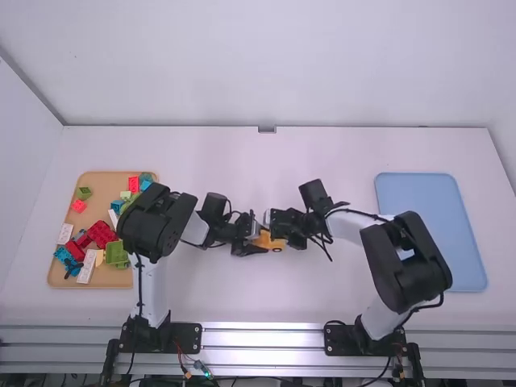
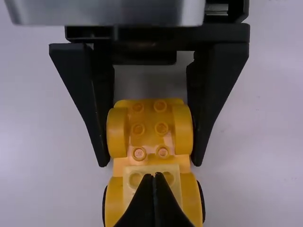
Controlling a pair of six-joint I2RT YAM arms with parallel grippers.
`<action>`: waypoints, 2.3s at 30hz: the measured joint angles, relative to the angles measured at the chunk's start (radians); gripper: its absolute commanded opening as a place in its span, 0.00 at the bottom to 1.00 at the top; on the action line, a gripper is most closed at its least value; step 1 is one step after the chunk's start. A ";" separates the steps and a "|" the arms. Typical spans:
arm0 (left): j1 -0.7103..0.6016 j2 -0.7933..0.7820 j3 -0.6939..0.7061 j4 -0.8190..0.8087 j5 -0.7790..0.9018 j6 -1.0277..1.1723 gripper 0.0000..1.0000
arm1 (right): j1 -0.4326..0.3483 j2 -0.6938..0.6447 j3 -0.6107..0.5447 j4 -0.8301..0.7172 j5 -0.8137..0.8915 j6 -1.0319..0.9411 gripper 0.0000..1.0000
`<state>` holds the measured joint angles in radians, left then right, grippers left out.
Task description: Assemble lego blocks to make yellow taxi
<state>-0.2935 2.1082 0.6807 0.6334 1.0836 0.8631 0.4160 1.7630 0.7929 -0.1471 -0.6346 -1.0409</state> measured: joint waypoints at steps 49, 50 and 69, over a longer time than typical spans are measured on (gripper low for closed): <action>0.285 -0.439 0.014 -0.369 -0.121 -0.341 0.99 | -0.272 -0.348 -0.113 0.114 -0.212 0.124 0.98; 0.319 -0.475 0.014 -0.414 -0.126 -0.369 0.99 | -0.272 -0.348 -0.113 0.116 -0.212 0.124 0.98; 0.731 -1.144 0.008 -1.120 -0.993 -1.349 0.99 | -0.272 -0.348 -0.113 0.156 -0.212 0.126 0.98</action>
<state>0.4370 0.9646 0.6888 -0.4862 0.0902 -0.4854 0.1440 1.4155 0.6800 0.0086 -0.8463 -0.9146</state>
